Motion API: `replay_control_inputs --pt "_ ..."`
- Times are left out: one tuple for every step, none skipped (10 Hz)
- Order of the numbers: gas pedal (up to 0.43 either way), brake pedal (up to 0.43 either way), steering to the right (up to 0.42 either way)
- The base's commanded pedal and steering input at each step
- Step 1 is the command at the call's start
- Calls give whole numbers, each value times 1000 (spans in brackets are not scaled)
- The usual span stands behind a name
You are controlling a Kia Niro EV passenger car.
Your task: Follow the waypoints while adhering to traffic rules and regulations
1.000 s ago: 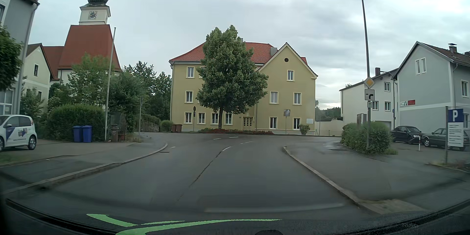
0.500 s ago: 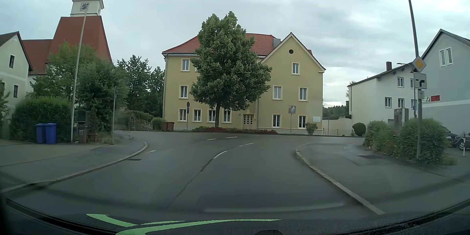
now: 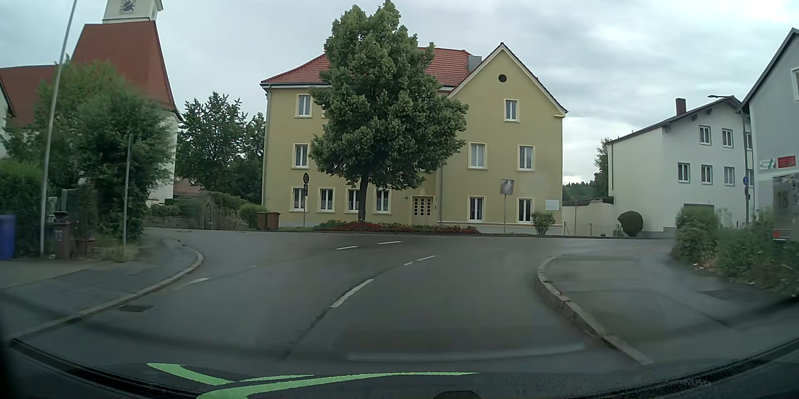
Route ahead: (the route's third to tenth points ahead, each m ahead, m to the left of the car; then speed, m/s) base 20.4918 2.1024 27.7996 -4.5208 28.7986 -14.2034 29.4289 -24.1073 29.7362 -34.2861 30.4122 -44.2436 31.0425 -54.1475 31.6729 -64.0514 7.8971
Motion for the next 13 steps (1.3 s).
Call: replay_control_inputs --pt "0 67 8" --pt "0 0 12" --pt "0 0 19" --pt "0 0 29" --pt "0 0 42" --pt "0 0 55" --pt "28 0 65" --pt "59 0 80" --pt "67 0 97" --pt "67 0 109" --pt "67 0 125" --pt "67 0 138" --pt "67 0 155"
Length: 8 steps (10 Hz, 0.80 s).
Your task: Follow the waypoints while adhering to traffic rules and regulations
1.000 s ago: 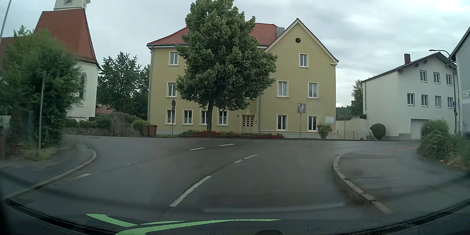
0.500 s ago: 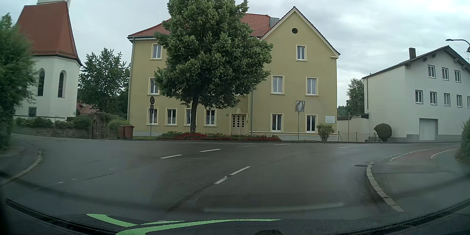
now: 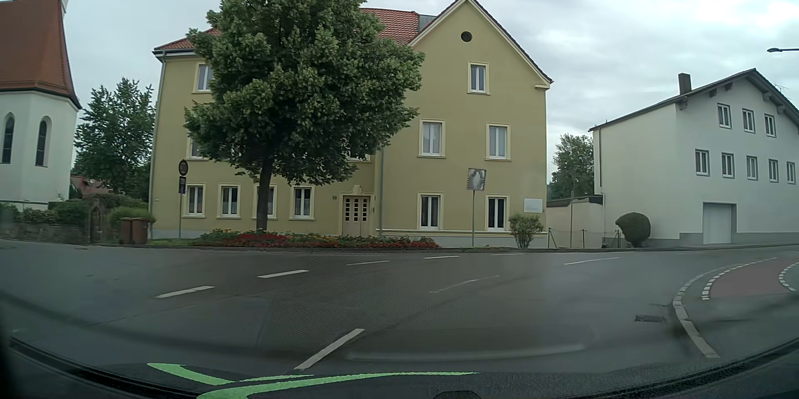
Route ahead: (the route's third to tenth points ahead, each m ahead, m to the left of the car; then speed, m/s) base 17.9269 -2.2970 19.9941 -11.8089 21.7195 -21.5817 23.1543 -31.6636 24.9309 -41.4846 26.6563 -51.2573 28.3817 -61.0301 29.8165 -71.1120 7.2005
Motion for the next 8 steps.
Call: replay_control_inputs --pt "67 0 170" --pt "67 0 192" --pt "67 0 208" --pt "67 0 223" --pt "67 0 241" --pt "67 0 252" --pt "98 0 261" --pt "98 0 266"
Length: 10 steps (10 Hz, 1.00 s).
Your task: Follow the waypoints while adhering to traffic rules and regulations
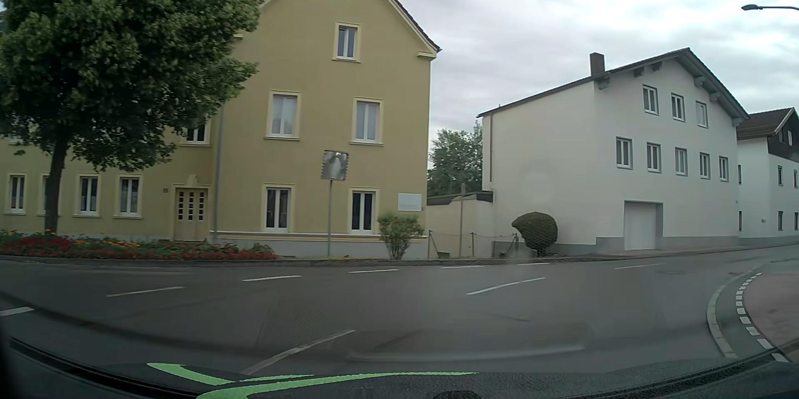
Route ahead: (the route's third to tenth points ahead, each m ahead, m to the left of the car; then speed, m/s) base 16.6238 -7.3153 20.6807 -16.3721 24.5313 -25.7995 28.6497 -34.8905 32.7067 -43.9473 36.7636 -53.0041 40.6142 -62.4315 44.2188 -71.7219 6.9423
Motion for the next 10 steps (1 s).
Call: replay_control_inputs --pt "98 0 270" --pt "118 0 270" --pt "130 0 270" --pt "130 0 270" --pt "138 0 269" --pt "138 0 269" --pt "157 0 269" --pt "157 0 269" --pt "157 0 272" --pt "177 0 277"
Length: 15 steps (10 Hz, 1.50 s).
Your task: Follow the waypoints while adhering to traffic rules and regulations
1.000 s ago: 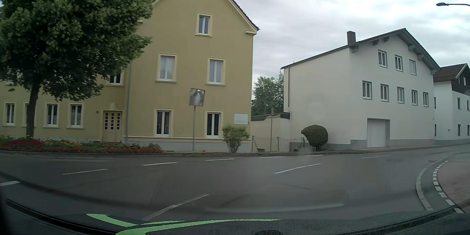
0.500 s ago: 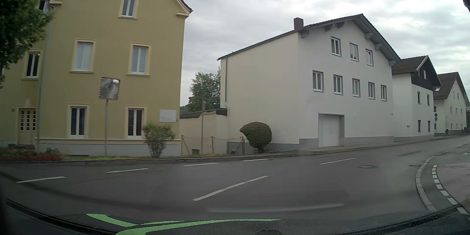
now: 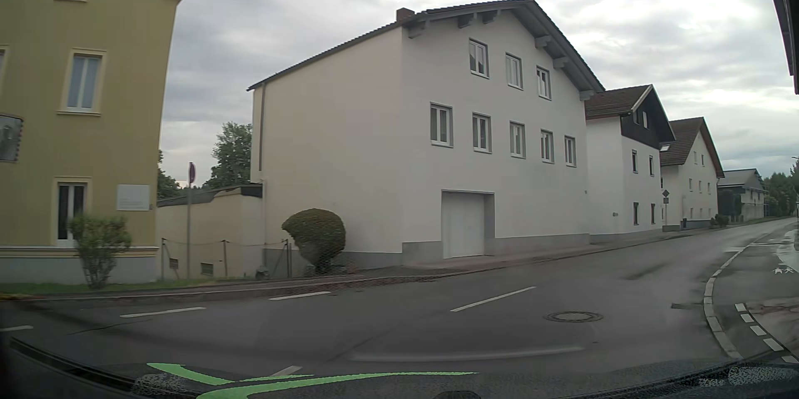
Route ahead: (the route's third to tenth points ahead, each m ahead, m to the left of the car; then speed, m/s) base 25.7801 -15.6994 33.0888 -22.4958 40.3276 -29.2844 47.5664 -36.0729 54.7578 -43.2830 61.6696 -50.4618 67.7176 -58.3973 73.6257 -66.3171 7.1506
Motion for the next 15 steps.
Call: replay_control_inputs --pt "197 0 280" --pt "209 0 281" --pt "209 0 282" --pt "220 0 282" --pt "240 0 282" --pt "260 0 281" --pt "260 0 275" --pt "268 0 268" --pt "268 0 259" --pt "299 0 240" --pt "311 0 217" --pt "331 0 196" --pt "331 0 186" --pt "331 0 171" --pt "331 0 148"
